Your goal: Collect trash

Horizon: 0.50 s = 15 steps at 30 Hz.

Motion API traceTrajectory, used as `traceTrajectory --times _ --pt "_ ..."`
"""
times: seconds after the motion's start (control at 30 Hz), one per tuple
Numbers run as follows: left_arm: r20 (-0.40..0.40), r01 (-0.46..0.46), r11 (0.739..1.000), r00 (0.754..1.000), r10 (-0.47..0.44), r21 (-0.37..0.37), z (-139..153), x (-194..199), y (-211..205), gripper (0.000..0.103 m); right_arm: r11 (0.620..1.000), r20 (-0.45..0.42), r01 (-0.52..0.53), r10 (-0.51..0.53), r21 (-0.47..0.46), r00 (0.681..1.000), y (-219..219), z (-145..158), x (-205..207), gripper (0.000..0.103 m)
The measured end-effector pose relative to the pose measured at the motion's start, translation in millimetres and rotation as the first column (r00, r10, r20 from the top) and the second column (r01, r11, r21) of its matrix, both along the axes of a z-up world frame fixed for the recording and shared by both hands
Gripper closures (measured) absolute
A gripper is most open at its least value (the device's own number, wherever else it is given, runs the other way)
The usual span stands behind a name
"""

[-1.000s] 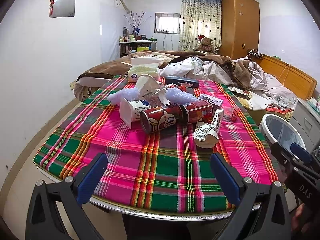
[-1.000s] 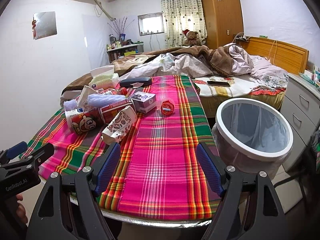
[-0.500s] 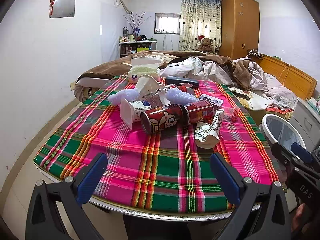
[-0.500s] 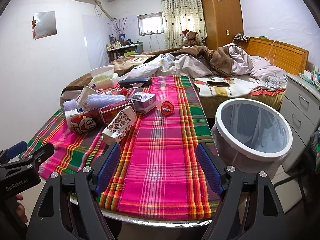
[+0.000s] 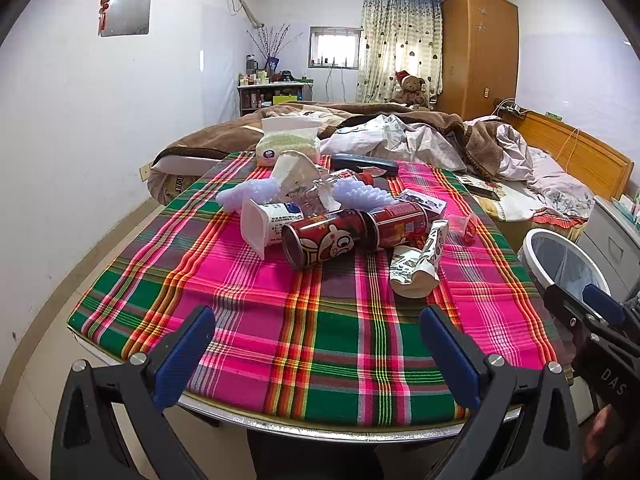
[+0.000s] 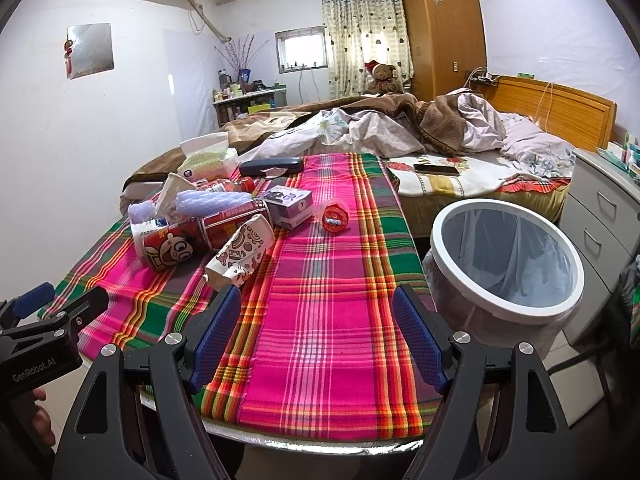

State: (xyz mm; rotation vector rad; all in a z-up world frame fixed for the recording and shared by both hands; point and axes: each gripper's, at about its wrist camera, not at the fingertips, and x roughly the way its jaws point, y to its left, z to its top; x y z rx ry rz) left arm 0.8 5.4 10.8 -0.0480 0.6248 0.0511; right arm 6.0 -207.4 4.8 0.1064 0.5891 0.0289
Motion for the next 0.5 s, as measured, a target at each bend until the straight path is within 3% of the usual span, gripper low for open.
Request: traceTrajectory --times 0.5 --pt "0.0 0.004 1.0 1.0 -0.004 -0.005 -0.2 2.4 1.5 0.0 1.0 -0.002 0.001 -0.001 -0.003 1.0 0.1 1.0 0.3 0.023"
